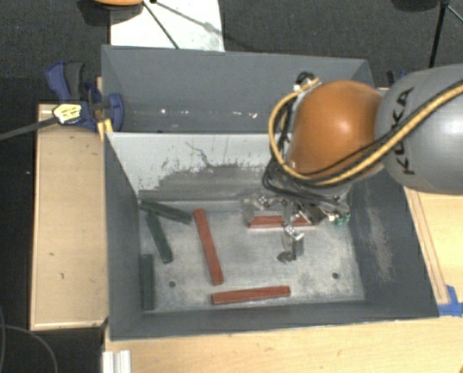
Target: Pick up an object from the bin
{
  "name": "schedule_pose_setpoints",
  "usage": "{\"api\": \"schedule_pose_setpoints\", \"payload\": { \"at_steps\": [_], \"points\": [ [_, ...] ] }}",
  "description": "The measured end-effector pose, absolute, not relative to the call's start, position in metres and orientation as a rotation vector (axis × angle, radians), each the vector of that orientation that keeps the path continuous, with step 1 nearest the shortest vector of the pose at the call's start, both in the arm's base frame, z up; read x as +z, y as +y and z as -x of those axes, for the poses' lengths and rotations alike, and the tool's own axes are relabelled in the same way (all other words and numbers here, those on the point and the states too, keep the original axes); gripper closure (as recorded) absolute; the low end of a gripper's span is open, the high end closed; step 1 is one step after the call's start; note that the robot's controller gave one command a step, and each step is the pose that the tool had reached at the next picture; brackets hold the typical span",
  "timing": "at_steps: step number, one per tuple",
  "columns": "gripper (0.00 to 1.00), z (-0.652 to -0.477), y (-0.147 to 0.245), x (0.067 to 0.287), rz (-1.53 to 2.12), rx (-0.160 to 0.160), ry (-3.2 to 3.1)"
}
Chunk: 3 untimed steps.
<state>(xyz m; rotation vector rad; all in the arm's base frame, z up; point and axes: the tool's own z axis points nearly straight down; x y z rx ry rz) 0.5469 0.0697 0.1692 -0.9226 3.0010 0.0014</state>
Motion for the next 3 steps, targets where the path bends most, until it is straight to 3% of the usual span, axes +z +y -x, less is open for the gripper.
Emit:
{"api": "schedule_pose_setpoints", "payload": {
  "at_steps": [1, 2, 3],
  "points": [
    [0.0, -0.516, 0.055, 0.121, 0.833, 0.0, 3.021],
    [0.0, -0.502, 0.059, 0.077, 0.833, 0.0, 3.028],
    [0.0, -0.488, 0.045, 0.07, 0.922, 0.003, 2.997]
  ]
}}
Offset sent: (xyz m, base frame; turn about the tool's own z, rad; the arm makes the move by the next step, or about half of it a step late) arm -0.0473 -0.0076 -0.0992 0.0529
